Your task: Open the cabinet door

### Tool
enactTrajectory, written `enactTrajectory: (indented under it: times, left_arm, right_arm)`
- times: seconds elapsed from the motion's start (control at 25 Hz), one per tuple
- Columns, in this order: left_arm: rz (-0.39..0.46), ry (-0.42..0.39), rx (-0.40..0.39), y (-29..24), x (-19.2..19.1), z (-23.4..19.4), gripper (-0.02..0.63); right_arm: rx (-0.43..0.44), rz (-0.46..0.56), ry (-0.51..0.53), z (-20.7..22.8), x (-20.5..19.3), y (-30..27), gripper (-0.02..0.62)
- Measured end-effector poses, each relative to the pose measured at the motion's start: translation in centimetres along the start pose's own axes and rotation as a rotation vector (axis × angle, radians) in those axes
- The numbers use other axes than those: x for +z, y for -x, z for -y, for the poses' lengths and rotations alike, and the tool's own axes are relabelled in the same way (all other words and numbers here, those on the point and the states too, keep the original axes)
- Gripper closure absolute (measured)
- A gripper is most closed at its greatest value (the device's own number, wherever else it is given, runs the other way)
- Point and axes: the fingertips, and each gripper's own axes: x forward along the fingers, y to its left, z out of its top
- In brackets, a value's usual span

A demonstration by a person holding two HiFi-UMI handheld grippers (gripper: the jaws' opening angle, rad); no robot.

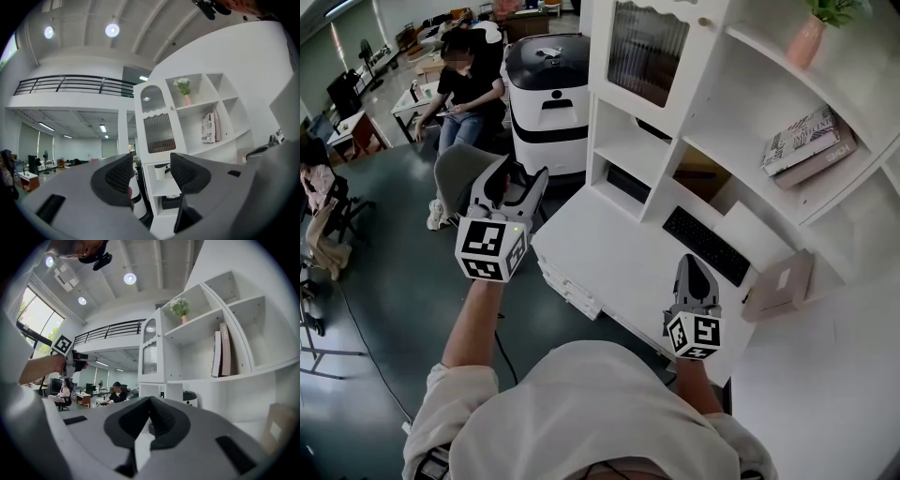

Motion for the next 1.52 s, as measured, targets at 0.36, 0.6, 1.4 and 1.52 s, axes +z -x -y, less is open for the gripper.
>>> enactTrajectory:
  times: [0.36,0.6,1.4,1.52]
  left_arm:
    - [0.051,-0.031,-0.014,-2.5,4.0,-0.6,0.354]
    - [0.066,-0.054,-0.03,-4.1,5.9,-0.4,0.354]
    - [0.131,-0.092,-0.143,-12.3,12.4,3.0,0.356]
    - [0.143,-0.089,-0.16,-13.7,13.4,3.6,0.356]
  right_arm:
    - [-0.042,-0.007,-0.002,1.0,-0.2,1.6,0.592]
    - [-0.066,-0.008,-0.007,1.6,-0.4,2.6,0.592]
    - [-0.211,-0.014,-0.004,6.2,-0.3,6.5,0.592]
    - [-0.238,-0.016,-0.002,7.1,-0.4,7.1,0.592]
